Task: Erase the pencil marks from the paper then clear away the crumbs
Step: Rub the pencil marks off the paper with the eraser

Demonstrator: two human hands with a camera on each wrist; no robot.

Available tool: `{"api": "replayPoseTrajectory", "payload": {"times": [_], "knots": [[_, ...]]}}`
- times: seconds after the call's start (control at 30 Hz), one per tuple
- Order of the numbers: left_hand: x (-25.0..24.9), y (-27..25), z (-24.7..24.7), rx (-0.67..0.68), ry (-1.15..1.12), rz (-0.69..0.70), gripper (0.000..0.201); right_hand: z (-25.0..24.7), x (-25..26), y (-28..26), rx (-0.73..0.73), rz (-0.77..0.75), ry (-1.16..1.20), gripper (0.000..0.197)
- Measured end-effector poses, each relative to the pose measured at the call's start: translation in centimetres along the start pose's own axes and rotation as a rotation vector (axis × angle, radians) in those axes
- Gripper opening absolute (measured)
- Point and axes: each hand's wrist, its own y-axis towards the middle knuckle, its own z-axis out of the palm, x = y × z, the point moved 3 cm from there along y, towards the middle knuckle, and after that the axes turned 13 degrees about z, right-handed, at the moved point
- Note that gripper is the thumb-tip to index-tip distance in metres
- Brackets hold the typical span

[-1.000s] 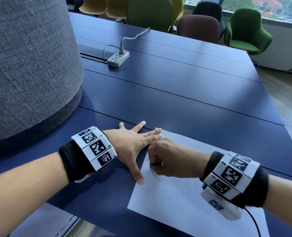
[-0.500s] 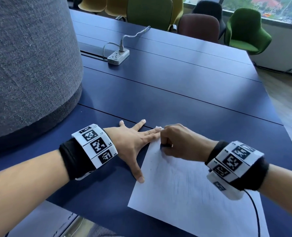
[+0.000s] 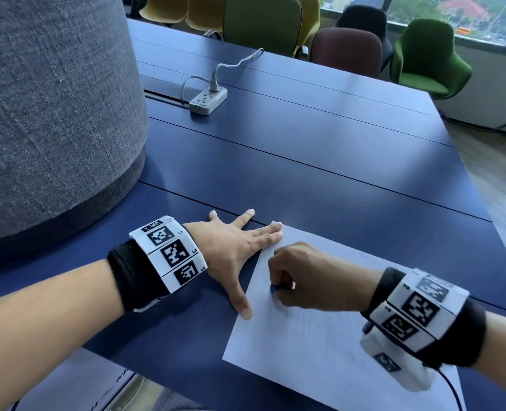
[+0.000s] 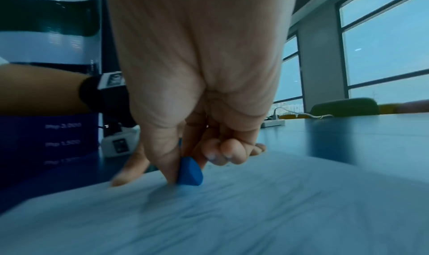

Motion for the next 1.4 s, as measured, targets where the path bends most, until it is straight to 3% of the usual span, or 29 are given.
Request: {"api": "replayPoseTrajectory", "payload": {"times": [0.13,0.3,0.47,0.6,0.73,0.9,1.07,1.23,1.33,1.4], "knots": [[-0.1,-0.1,-0.1,-0.014,-0.012,0.007,0.143,-1.1,-0.9,0.9,-0.115,0.049,-0.001,0.011],[0.0,0.1,0.0,0.002,0.013,-0.014,0.144,1.1,1.5,-1.2,0.084,-0.051,-0.028,0.005],[0.0,0.2,0.0,0.01,0.007,-0.014,0.144,0.1,0.3,-0.3,-0.055,0.011,-0.022,0.007],[0.0,0.1,0.1,0.013,0.019,-0.017,0.145,1.4,1.9,-2.0,0.138,-0.055,0.001,0.007],[-0.1,0.1,-0.1,0.02,0.015,-0.018,0.144,0.1,0.6,-0.6,0.015,0.011,0.05,0.005],[0.0,0.1,-0.1,0.02,0.01,-0.017,0.144,1.8,2.5,-2.4,0.182,-0.056,0.022,0.007],[0.0,0.0,0.0,0.02,0.015,-0.018,0.144,0.7,0.9,-0.9,0.012,0.015,0.054,0.005],[-0.1,0.1,0.0,0.017,0.019,-0.014,0.145,1.6,2.4,-1.8,0.16,-0.048,0.025,0.008],[0.0,0.1,-0.1,0.012,0.014,-0.013,0.144,-0.3,0.8,0.0,0.01,0.039,0.023,0.008],[0.0,0.1,0.0,0.004,0.011,-0.012,0.145,-0.4,0.5,0.1,-0.015,0.054,0.022,0.007]]}}
